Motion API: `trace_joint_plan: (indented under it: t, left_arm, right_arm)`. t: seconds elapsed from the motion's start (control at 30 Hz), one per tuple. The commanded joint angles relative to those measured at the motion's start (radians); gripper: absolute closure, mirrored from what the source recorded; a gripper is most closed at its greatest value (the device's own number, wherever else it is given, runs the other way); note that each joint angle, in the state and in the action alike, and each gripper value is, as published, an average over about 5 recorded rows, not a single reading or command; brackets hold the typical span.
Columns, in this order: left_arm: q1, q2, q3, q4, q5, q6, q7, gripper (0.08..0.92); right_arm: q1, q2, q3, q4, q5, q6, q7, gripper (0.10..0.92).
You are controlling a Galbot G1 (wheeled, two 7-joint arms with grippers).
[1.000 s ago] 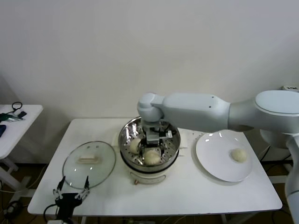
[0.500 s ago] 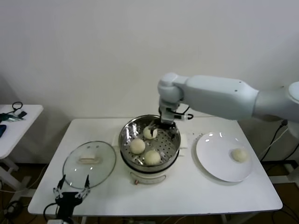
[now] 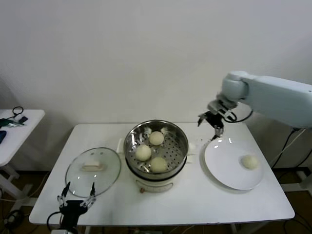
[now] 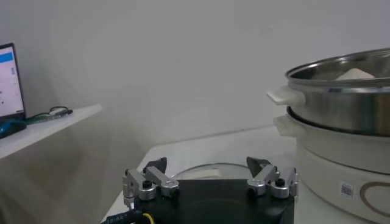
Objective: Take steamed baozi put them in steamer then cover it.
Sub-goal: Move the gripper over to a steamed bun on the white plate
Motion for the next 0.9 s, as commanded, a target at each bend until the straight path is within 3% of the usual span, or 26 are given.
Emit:
trace_joint_plan:
  t: [0.03, 0.3, 0.9]
  left_arm:
    - [0.006, -0.004, -0.003, 0.000, 0.003, -0.002, 0.000, 0.177]
    - [0.006, -0.006, -0.002, 0.000, 0.010, 0.006, 0.000, 0.177]
    - [0.023, -0.035, 0.022, 0.003, 0.048, 0.007, -0.001, 0.177]
  right_arm:
    - [-0.240, -0.213, 0.143, -0.080, -0.169, -0.118, -0.012, 0.203]
    - [-0.504, -0.203, 0.435, -0.267, -0.326, -0.014, -0.016, 0.203]
    - [-0.641, -0.068, 0.616, -0.497, -0.497, 0.063, -0.017, 0.203]
